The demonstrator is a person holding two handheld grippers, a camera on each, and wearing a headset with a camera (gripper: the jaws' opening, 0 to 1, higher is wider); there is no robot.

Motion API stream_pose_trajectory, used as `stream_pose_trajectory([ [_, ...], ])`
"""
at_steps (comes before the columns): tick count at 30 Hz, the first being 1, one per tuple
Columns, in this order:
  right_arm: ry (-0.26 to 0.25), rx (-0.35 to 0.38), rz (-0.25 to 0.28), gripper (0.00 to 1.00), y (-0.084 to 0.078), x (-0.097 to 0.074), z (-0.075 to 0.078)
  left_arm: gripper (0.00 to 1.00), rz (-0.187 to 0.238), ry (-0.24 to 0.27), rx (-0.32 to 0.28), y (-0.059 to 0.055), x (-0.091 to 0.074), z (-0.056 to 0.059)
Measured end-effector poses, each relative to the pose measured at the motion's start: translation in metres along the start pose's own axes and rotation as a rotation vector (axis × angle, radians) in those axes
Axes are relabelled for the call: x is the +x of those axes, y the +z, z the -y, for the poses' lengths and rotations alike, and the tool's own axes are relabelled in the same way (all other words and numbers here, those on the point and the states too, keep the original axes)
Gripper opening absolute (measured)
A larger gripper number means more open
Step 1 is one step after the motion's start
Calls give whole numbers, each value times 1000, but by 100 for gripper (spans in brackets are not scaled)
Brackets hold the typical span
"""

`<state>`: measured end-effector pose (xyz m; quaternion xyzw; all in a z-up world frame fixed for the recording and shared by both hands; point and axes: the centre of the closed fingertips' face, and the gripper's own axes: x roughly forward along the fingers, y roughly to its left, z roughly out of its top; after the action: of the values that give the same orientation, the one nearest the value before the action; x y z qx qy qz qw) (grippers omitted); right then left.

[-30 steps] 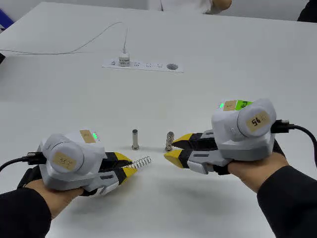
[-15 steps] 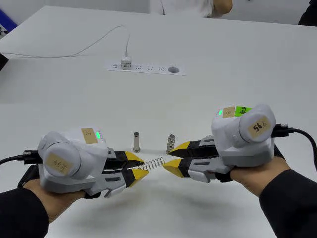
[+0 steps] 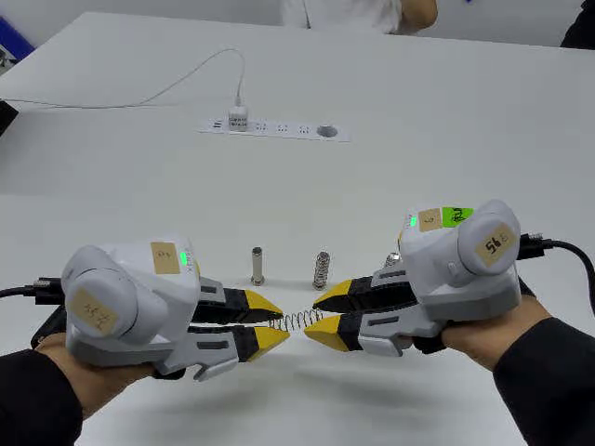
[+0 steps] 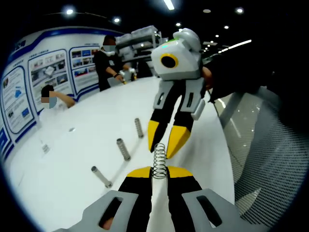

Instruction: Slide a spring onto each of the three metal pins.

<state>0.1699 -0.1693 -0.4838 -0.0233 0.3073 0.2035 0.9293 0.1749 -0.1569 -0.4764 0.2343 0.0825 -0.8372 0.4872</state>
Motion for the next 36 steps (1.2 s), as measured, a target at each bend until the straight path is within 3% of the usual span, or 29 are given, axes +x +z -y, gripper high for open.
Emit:
stream_pose_trajectory([
  [6,12,7,-2,13,0,-2,-2,10,-7,-7,6,-2,2,1],
  [22,22,-39,51,13,28,-3,-10,10,-28,12,-8,-10,4,-3],
  [36,28,-85,64,12,41,3,-15,10,-23,22,-17,-8,7,-4],
])
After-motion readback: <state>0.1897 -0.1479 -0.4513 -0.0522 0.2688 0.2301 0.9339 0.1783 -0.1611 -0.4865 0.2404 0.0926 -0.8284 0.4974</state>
